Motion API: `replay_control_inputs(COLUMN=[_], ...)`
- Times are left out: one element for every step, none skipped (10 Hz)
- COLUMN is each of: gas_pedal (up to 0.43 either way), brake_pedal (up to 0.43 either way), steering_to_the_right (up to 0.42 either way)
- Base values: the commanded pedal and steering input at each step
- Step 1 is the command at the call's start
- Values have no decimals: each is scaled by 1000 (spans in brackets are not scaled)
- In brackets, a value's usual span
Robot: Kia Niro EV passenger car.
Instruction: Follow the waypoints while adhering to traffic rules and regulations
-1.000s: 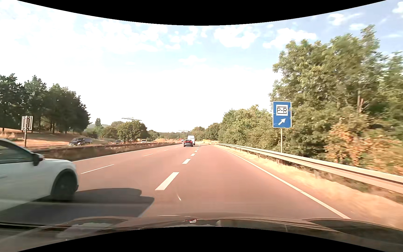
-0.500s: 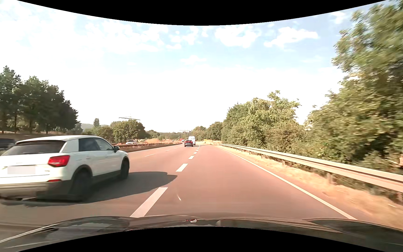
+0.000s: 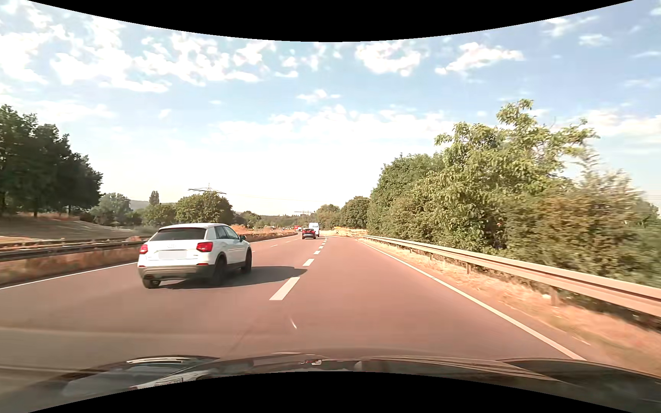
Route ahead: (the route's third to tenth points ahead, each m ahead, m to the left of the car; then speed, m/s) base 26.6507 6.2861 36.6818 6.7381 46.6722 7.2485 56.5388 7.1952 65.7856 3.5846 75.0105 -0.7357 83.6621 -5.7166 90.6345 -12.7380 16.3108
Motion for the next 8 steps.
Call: replay_control_inputs(gas_pedal=[0, 0, 0, 0, 0, 0, 0, 0], brake_pedal=[207, 207, 207, 207, 207, 201, 195, 189], steering_to_the_right=[-2, -1, -2, -2, -2, -2, -2, -2])
